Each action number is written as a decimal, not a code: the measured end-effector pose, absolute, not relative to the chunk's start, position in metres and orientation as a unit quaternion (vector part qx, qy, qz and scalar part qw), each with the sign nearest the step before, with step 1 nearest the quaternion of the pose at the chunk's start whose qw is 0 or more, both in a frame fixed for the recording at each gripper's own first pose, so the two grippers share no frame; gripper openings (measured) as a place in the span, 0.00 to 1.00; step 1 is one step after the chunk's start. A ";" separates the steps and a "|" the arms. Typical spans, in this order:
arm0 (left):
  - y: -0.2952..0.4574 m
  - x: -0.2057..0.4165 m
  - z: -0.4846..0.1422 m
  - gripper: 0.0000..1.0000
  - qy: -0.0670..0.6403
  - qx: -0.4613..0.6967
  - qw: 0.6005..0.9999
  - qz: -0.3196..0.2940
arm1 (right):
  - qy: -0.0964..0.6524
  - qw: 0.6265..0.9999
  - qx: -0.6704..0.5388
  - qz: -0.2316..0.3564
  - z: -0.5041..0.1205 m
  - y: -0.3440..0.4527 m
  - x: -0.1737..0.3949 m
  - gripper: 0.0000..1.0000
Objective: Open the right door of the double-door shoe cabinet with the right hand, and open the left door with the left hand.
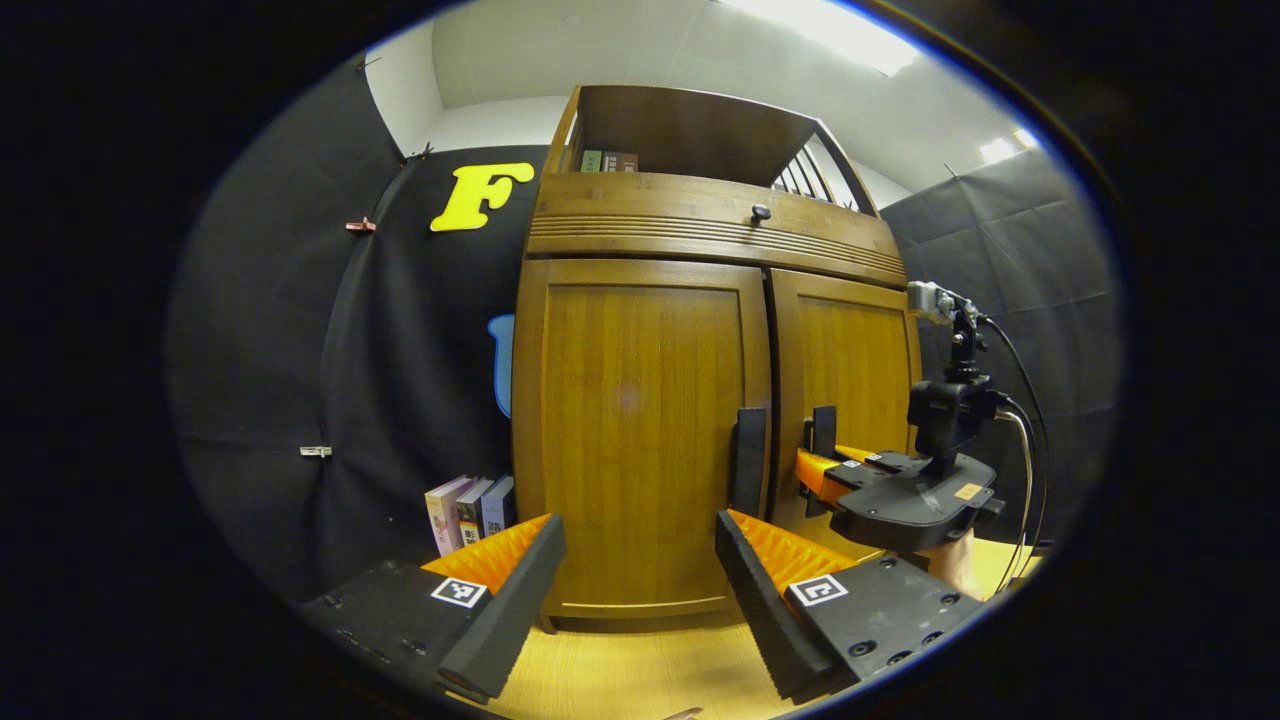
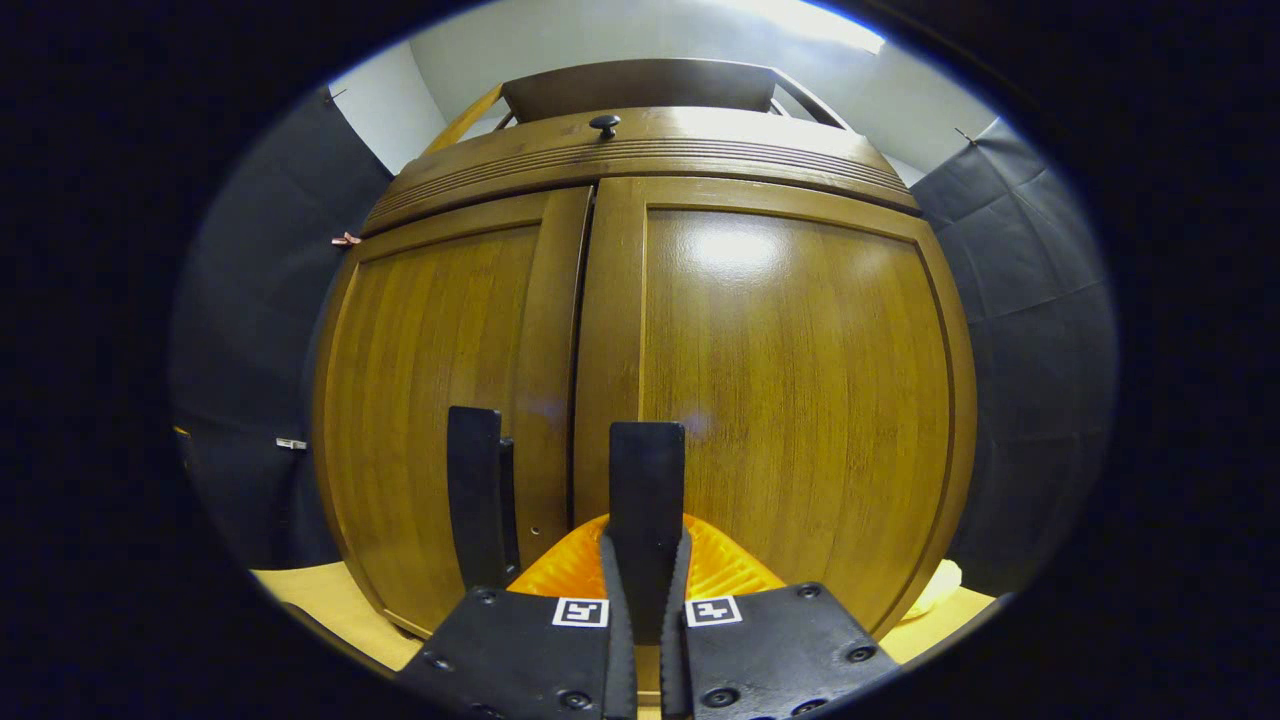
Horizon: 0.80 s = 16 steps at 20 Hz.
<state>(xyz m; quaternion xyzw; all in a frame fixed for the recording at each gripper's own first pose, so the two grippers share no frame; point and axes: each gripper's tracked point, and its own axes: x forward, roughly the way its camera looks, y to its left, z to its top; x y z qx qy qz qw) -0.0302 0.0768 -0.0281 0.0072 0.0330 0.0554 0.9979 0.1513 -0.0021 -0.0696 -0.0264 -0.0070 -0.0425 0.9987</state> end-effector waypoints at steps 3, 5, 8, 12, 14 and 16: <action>0.069 -0.033 -0.026 0.94 0.031 0.006 0.998 0.050 | -0.008 0.999 -0.026 -0.033 -0.065 -0.001 0.141 0.13; 0.063 -0.036 -0.026 0.94 0.031 0.006 0.998 0.045 | -0.008 0.999 -0.023 -0.025 -0.064 0.000 0.134 0.13; 0.056 -0.038 -0.027 0.94 0.036 0.015 0.998 0.042 | -0.006 1.000 -0.020 -0.013 -0.062 -0.001 0.119 0.13; 0.048 -0.037 -0.031 0.96 0.043 0.011 0.998 0.036 | -0.004 1.000 -0.015 0.003 -0.057 -0.004 0.102 0.13; 0.046 -0.037 -0.029 0.94 0.039 0.008 0.999 0.036 | -0.001 1.000 -0.013 0.011 -0.056 -0.007 0.091 0.13; 0.043 -0.036 -0.027 0.94 0.034 0.010 0.999 0.039 | 0.001 1.000 -0.014 0.019 -0.051 -0.009 0.080 0.13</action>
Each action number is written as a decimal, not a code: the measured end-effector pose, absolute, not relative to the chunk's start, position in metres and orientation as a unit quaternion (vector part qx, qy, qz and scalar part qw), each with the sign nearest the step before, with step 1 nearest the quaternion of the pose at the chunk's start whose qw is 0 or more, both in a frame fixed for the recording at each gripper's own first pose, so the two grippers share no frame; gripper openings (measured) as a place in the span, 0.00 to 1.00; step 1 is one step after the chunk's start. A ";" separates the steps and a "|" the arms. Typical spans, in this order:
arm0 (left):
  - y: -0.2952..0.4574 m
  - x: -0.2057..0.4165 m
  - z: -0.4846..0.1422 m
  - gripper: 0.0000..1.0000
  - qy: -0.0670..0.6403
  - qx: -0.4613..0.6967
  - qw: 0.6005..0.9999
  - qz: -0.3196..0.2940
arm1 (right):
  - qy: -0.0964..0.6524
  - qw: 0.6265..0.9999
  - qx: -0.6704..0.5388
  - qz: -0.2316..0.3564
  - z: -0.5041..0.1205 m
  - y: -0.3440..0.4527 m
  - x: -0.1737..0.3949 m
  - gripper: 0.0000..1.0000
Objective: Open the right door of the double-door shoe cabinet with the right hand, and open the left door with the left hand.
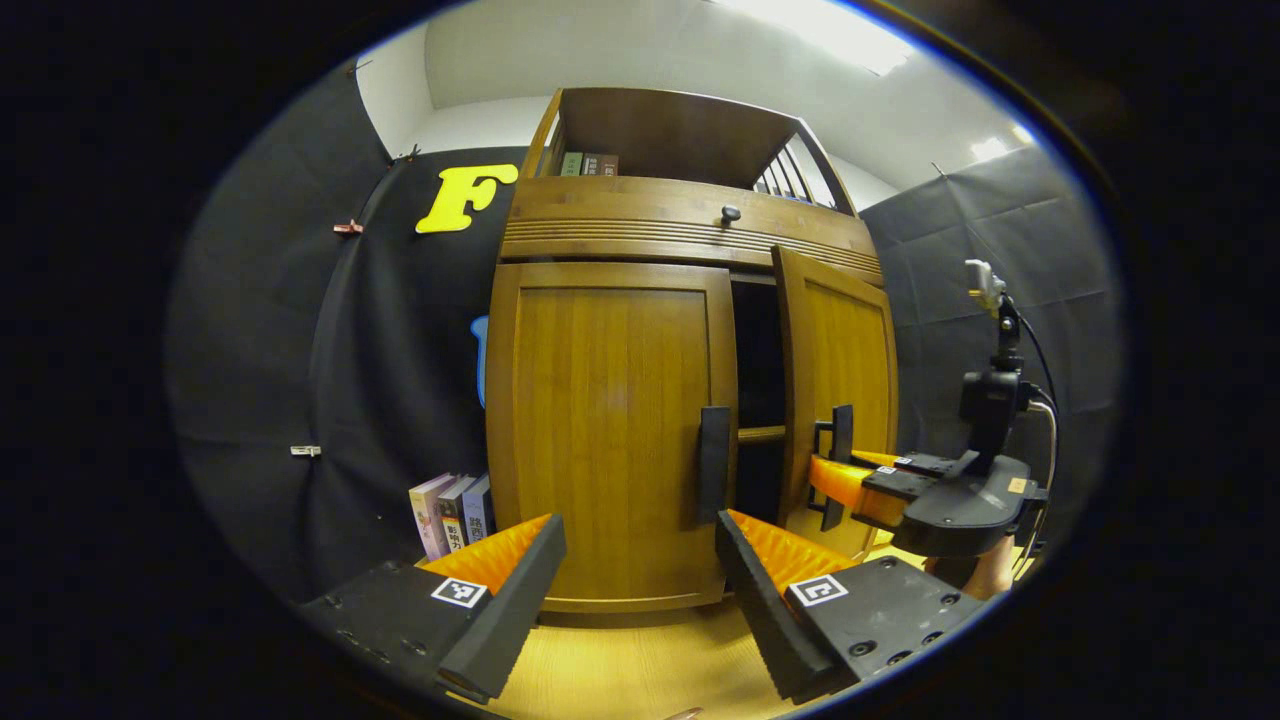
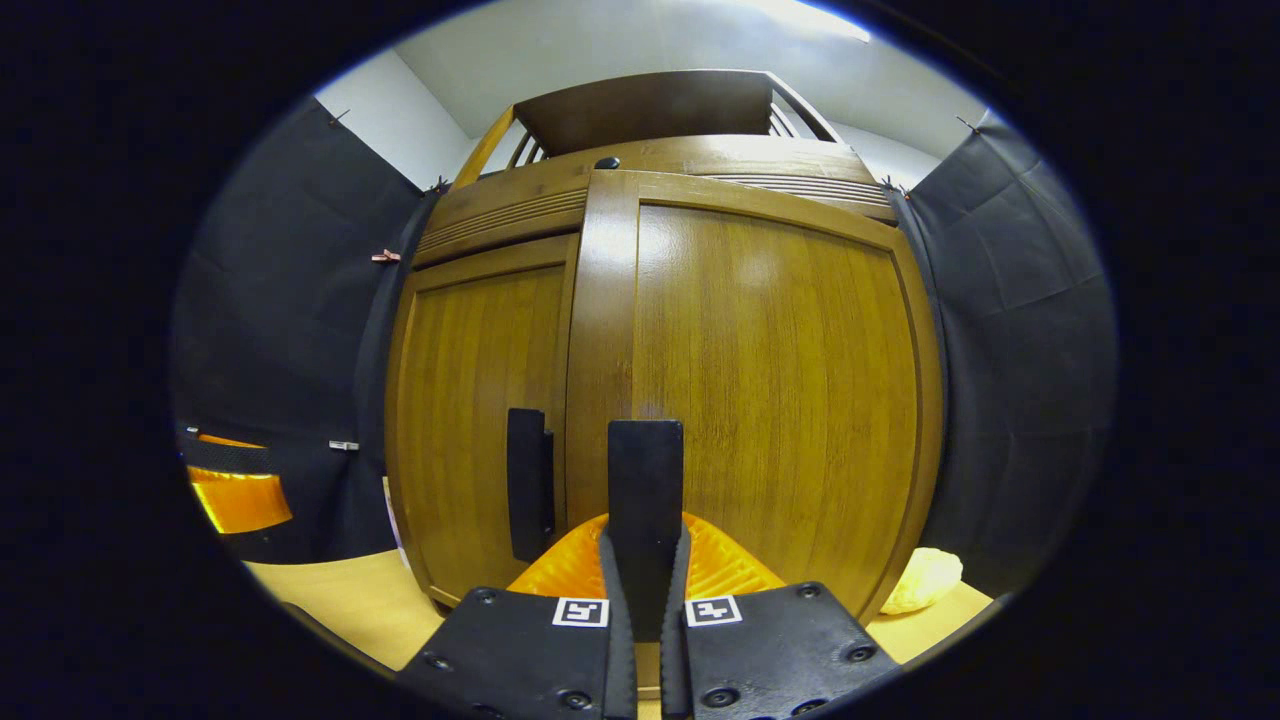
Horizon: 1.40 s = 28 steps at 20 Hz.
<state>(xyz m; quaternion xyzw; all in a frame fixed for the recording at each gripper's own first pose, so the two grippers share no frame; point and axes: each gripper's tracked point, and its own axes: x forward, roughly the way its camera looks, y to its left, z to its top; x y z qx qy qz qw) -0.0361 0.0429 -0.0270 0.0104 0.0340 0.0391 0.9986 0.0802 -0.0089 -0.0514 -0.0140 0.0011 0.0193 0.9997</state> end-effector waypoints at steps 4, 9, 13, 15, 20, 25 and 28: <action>0.028 -0.028 -0.024 0.92 0.022 0.008 0.999 0.032 | 0.003 0.999 -0.011 0.031 -0.045 -0.018 0.054 0.13; 0.003 -0.013 -0.029 0.94 0.020 -0.008 1.000 0.012 | 0.006 0.999 -0.015 0.039 -0.038 -0.035 0.021 0.09; -0.008 -0.001 -0.034 0.94 0.023 -0.026 0.999 0.014 | 0.009 0.999 -0.016 0.038 -0.032 -0.053 -0.004 0.13; -0.012 0.005 -0.036 0.94 0.023 -0.027 0.999 0.018 | 0.010 0.999 -0.014 0.036 -0.029 -0.064 -0.013 0.13; -0.029 0.009 -0.037 0.93 0.022 -0.025 0.999 0.015 | 0.000 1.000 -0.029 0.009 -0.023 -0.089 -0.036 0.13; -0.047 0.008 -0.038 0.92 0.019 -0.019 1.000 0.010 | -0.005 0.999 -0.029 -0.031 -0.015 -0.120 -0.057 0.13; -0.061 0.007 -0.041 0.95 0.023 -0.023 0.999 -0.003 | -0.004 0.997 -0.043 -0.063 -0.011 -0.144 -0.068 0.12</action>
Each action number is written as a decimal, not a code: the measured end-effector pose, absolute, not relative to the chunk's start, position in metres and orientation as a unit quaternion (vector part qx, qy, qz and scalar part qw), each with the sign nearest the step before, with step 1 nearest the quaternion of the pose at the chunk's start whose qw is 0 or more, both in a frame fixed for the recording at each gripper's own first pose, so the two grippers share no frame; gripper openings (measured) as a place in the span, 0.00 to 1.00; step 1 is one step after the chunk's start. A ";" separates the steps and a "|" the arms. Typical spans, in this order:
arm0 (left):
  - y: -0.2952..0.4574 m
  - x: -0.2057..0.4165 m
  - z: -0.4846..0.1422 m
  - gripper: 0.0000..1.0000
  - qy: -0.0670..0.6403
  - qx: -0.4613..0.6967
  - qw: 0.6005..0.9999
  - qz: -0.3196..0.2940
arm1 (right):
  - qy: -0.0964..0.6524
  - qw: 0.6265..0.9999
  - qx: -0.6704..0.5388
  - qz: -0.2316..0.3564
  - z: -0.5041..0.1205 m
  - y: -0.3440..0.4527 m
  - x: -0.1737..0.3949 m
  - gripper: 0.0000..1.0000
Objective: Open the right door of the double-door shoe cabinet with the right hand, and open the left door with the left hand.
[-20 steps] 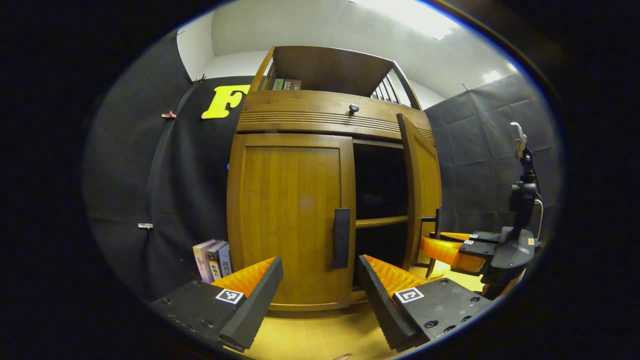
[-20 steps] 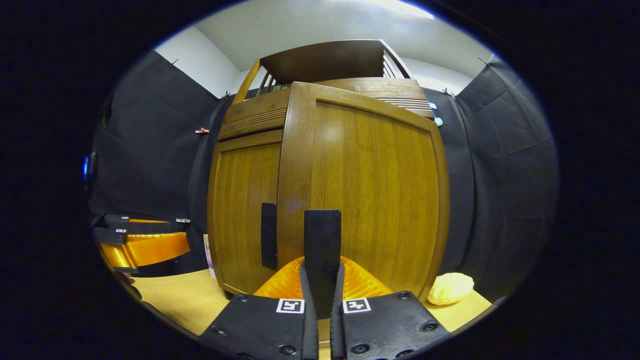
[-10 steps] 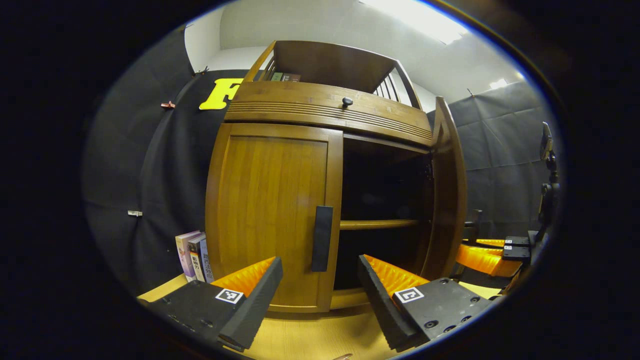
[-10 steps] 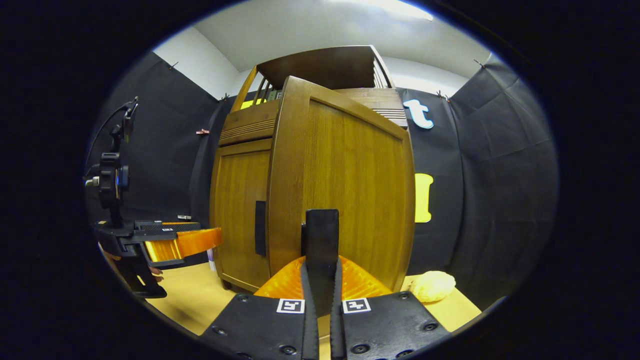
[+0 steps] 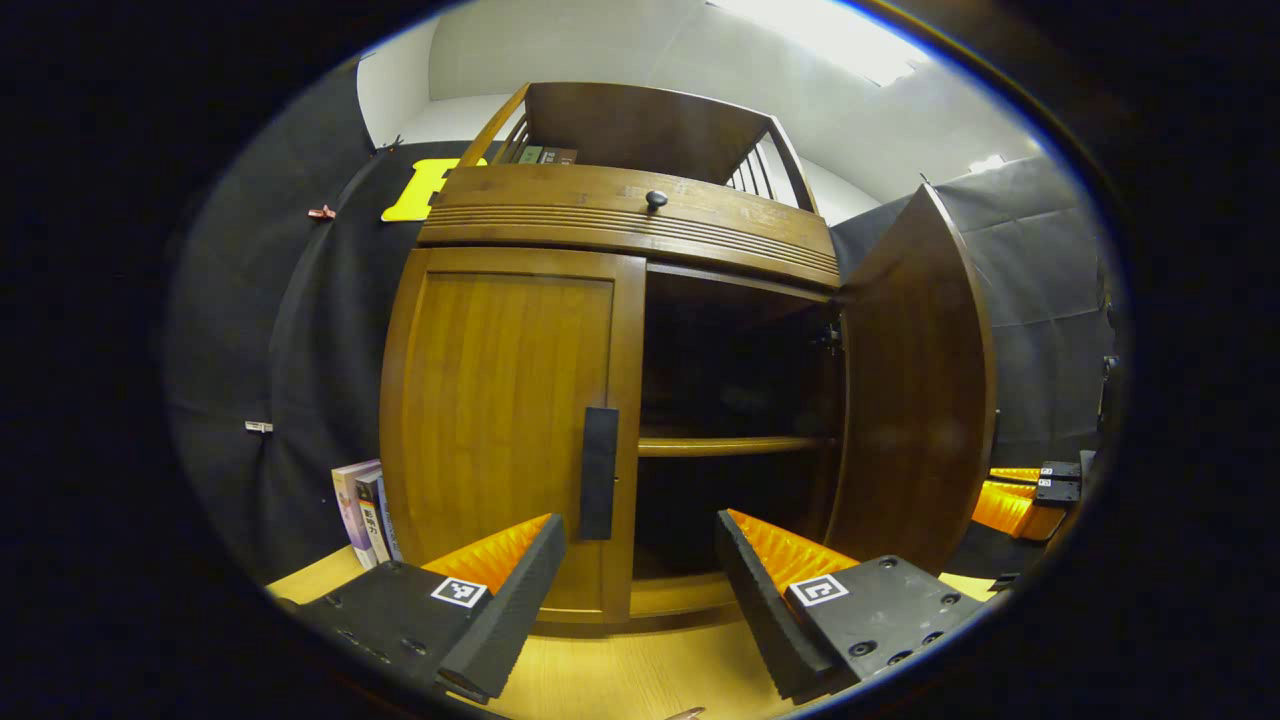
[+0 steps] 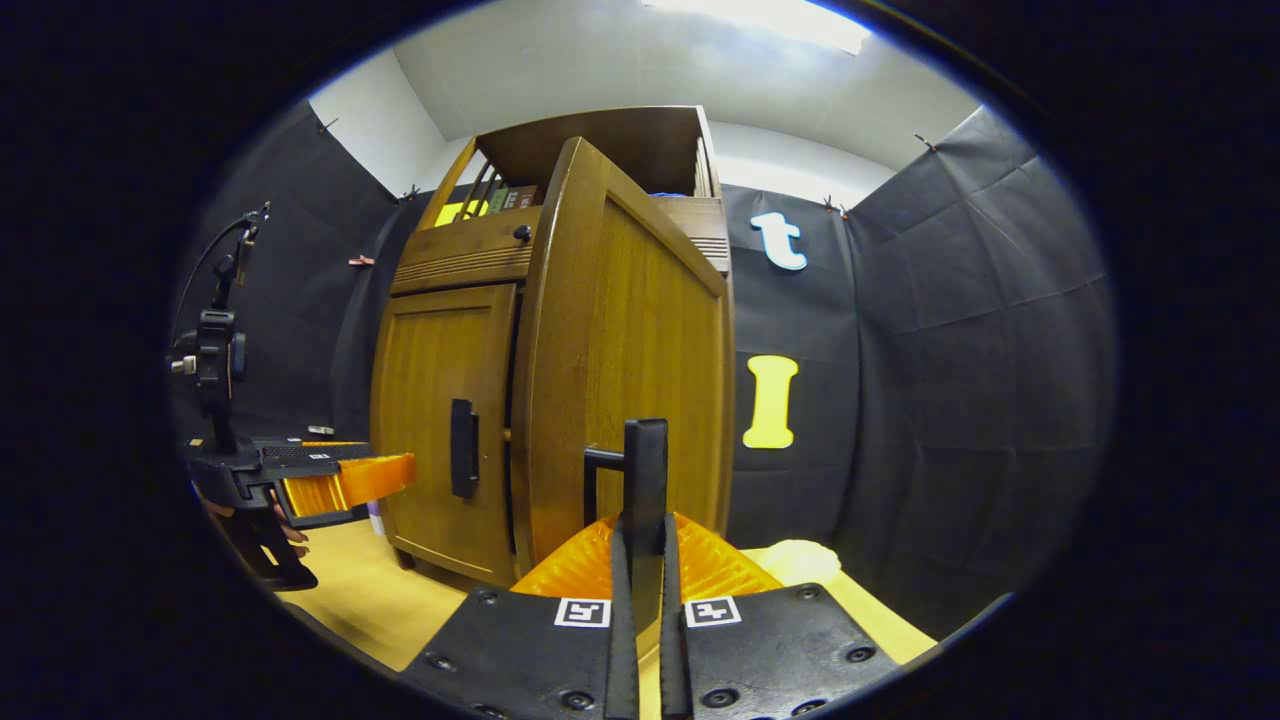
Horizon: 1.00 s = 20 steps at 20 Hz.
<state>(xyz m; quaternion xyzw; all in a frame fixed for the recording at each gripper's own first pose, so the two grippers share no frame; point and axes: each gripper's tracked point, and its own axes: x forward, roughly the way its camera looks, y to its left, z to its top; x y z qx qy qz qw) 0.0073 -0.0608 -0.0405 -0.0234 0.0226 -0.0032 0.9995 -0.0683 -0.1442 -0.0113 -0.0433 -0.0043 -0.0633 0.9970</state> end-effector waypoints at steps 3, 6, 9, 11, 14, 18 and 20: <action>-0.071 0.004 -0.043 0.94 0.026 -0.018 0.999 -0.007 | -0.005 0.994 -0.052 -0.092 -0.006 -0.170 -0.079 0.12; -0.076 0.001 -0.039 0.92 0.018 -0.016 1.000 -0.006 | -0.011 0.990 -0.072 -0.119 0.001 -0.192 -0.088 0.12; -0.076 -0.001 -0.039 0.94 0.015 -0.016 1.000 0.000 | -0.013 0.989 -0.078 -0.124 0.007 -0.208 -0.096 0.07; -0.075 -0.001 -0.039 0.94 0.013 -0.019 1.000 0.005 | -0.014 0.989 -0.071 -0.132 0.006 -0.208 -0.096 0.06; -0.072 0.002 -0.039 0.94 0.011 -0.017 1.000 0.014 | -0.026 0.983 -0.089 -0.160 0.016 -0.220 -0.106 0.06; -0.070 0.007 -0.042 0.94 0.016 -0.016 1.000 0.020 | -0.041 0.978 -0.086 -0.185 0.029 -0.239 -0.135 0.02; -0.070 0.007 -0.044 0.94 0.018 -0.019 0.999 0.022 | -0.046 0.983 -0.061 -0.165 0.030 -0.224 -0.140 0.06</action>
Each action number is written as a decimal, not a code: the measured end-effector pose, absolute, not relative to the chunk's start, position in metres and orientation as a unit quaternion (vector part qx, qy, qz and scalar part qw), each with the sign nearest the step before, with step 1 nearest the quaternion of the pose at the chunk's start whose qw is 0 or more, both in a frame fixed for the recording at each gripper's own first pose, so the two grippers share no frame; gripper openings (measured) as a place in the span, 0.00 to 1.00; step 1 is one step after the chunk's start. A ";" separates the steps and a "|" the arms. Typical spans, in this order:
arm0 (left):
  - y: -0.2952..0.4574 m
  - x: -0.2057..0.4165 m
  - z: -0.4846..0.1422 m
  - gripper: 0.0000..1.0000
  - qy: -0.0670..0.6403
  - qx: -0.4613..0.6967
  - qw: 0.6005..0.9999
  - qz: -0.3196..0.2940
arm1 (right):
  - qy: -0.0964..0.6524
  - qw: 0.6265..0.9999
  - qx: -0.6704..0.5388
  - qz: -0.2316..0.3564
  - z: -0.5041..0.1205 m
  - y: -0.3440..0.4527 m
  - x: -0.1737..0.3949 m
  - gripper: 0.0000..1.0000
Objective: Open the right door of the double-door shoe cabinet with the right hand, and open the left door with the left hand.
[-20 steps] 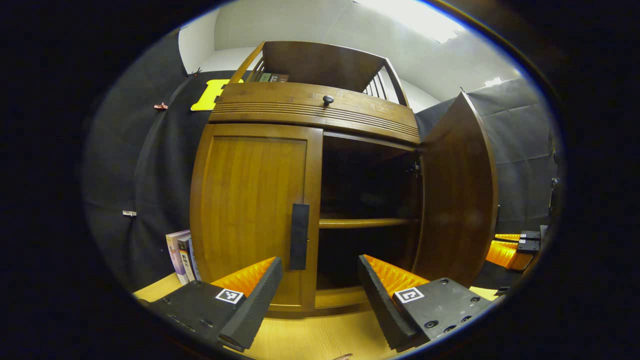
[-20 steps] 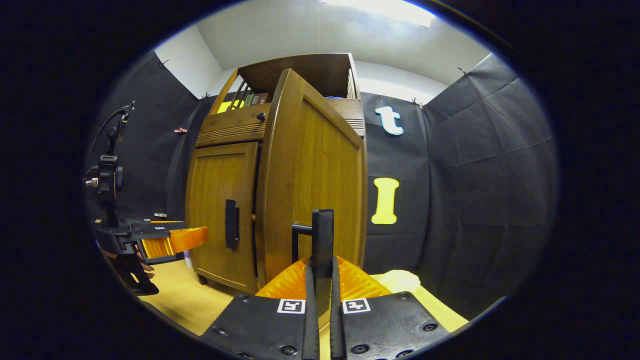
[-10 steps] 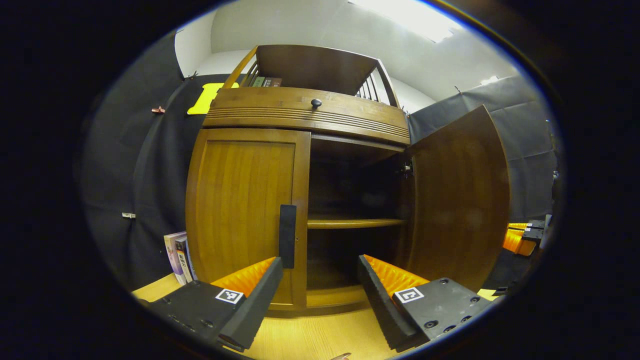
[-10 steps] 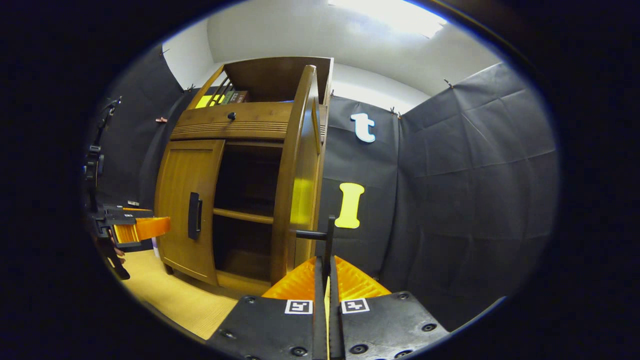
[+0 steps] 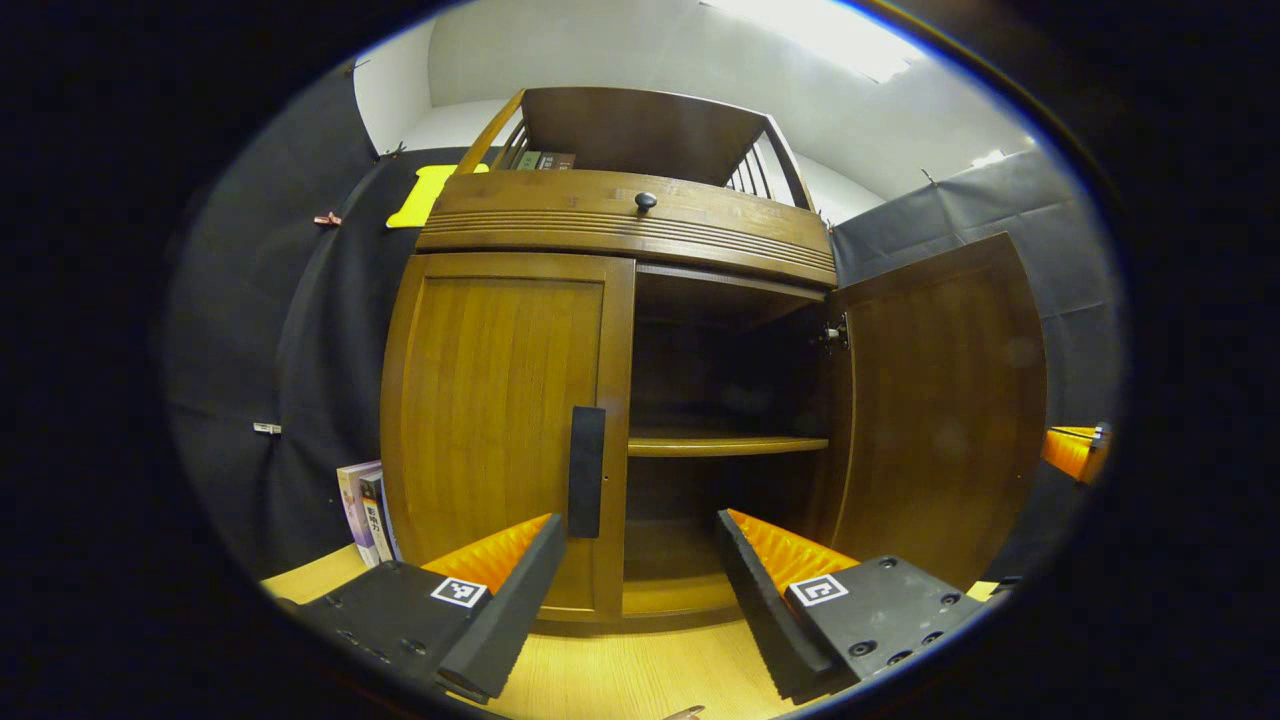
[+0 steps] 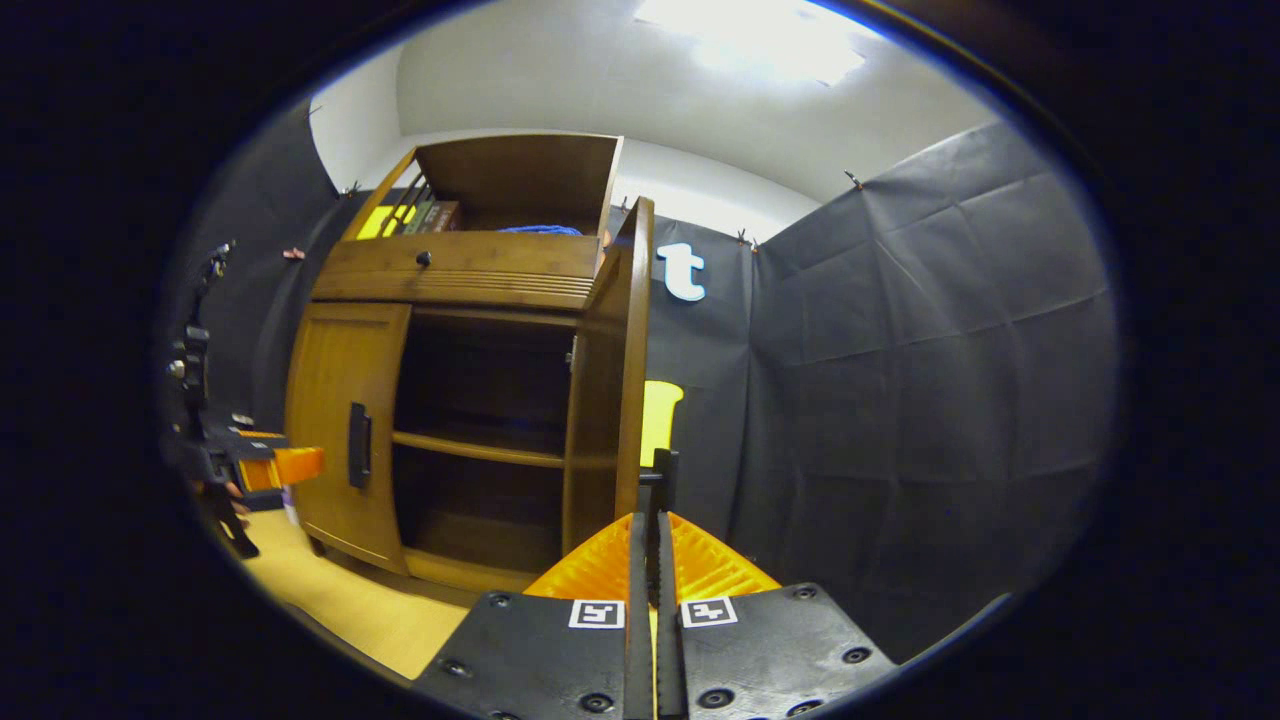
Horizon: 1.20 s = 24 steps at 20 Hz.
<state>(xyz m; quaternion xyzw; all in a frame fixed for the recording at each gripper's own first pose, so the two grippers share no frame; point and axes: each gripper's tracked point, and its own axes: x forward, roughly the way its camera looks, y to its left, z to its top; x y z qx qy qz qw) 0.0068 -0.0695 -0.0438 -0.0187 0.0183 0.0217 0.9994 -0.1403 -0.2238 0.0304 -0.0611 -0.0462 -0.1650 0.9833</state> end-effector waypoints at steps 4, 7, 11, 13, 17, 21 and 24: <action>-0.061 0.008 -0.047 0.94 0.020 -0.017 0.999 0.033 | -0.056 0.989 -0.059 -0.127 0.032 -0.193 -0.140 0.00; -0.048 0.015 -0.049 0.94 0.025 -0.009 0.999 0.046 | -0.061 0.995 -0.042 -0.062 0.027 -0.156 -0.126 0.22; -0.033 0.025 -0.049 0.92 0.021 0.000 0.998 0.057 | -0.062 0.998 0.007 -0.025 0.025 -0.132 -0.109 0.74; -0.028 0.038 -0.045 0.92 0.012 0.007 0.998 0.057 | -0.061 0.998 0.017 -0.008 0.026 -0.122 -0.102 0.96; -0.024 0.070 -0.048 0.94 -0.003 0.017 0.998 0.056 | -0.070 0.997 -0.011 -0.005 0.025 -0.119 -0.084 0.95; -0.026 0.105 -0.052 0.92 -0.026 0.004 0.999 0.043 | -0.078 0.997 -0.021 0.001 0.021 -0.116 -0.070 0.96; -0.016 0.123 -0.056 0.94 -0.031 0.027 0.997 0.062 | -0.086 0.996 -0.011 0.009 0.020 -0.115 -0.060 0.97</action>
